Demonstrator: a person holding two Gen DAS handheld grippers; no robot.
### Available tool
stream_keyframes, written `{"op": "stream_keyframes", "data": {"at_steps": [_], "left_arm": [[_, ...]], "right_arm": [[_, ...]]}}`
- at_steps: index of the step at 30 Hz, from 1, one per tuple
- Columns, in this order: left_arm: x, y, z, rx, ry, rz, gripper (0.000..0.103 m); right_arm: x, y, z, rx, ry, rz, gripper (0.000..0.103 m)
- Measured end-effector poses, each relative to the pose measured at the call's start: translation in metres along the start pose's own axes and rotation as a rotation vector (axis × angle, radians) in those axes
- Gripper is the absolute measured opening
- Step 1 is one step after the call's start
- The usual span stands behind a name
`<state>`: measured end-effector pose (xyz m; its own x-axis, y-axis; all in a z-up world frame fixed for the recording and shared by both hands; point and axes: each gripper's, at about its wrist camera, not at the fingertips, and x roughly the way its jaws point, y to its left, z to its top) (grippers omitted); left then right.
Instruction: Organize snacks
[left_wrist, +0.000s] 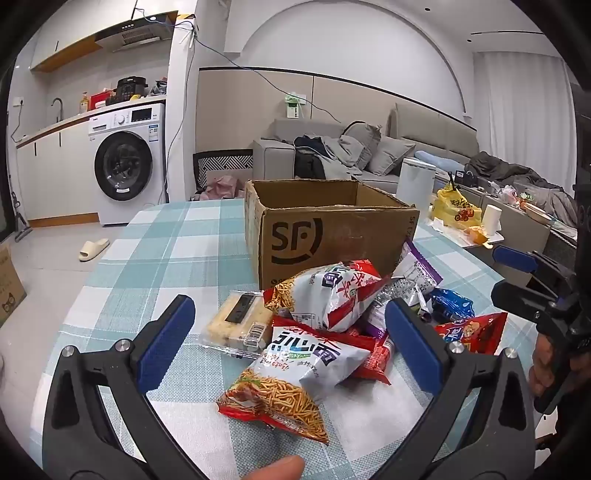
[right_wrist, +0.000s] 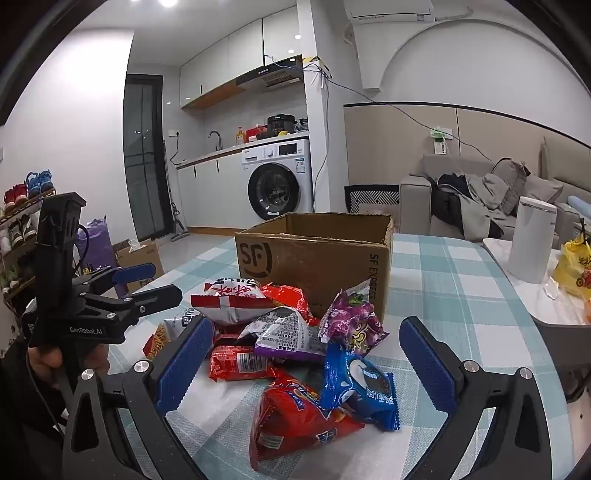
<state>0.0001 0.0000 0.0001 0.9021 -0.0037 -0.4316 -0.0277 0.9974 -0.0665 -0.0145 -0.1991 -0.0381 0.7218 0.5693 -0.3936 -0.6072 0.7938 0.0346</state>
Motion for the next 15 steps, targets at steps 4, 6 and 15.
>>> {"op": "stream_keyframes", "data": {"at_steps": [4,6,15], "left_arm": [[-0.0038,-0.0028,-0.0016,-0.001,-0.022,-0.01,0.103],[-0.0057,0.0009,0.0006,-0.013,-0.02,-0.019,0.103],[-0.0013,-0.0005,-0.0007,-0.001,-0.012,-0.016,0.103]], "right_arm": [[-0.0003,-0.0003,0.0,-0.003,0.002,-0.002,0.103],[-0.0009,0.0009,-0.0002,-0.011,-0.001,-0.003,0.103],[-0.0012,0.0032,-0.0008,-0.008,0.001,-0.009,0.103]]}}
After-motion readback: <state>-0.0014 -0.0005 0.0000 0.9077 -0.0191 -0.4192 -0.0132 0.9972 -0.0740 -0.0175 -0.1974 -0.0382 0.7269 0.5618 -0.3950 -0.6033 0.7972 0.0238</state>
